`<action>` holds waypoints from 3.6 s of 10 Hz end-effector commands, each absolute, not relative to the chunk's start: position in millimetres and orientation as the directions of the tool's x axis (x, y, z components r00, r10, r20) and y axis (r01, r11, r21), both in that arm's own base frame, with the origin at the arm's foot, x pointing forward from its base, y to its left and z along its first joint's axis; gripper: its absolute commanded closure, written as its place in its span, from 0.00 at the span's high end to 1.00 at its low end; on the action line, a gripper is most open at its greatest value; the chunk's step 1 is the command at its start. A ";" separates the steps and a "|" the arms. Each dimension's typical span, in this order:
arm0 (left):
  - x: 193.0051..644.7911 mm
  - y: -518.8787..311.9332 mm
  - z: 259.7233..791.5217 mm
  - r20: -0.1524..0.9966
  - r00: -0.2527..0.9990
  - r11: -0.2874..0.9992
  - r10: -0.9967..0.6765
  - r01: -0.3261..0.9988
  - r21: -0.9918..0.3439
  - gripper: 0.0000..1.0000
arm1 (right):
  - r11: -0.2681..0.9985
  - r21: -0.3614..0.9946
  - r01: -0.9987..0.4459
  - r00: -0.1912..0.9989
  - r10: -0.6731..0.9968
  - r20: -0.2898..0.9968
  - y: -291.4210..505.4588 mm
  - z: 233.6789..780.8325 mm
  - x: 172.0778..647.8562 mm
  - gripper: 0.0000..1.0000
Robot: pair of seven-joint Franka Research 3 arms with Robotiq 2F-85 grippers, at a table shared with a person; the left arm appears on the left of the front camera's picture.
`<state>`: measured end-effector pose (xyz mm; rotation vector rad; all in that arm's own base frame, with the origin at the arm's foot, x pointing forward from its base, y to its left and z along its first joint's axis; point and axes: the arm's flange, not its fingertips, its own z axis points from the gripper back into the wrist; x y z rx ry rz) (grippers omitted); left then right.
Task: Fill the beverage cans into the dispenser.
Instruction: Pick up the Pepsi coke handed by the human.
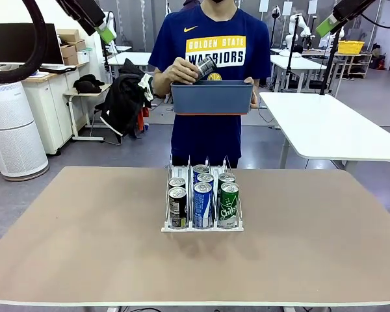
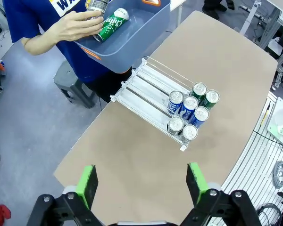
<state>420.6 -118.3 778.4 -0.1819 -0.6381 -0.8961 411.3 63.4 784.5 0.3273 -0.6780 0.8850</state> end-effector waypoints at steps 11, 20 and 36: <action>420.1 -116.2 778.9 0.583 0.452 0.623 -0.675 0.773 0.122 1.00 | 0.602 -0.005 -0.799 0.445 0.597 0.667 64.0 784.3 409.4 1.00; 420.1 -116.2 778.9 0.583 0.452 0.623 -0.675 0.773 0.122 1.00 | 0.602 -0.005 -0.799 0.445 0.597 0.667 64.0 784.3 409.4 1.00; 455.4 -117.7 735.2 0.627 0.398 0.621 -0.669 0.763 0.178 1.00 | 0.602 -0.005 -0.799 0.445 0.597 0.667 64.0 784.3 409.4 1.00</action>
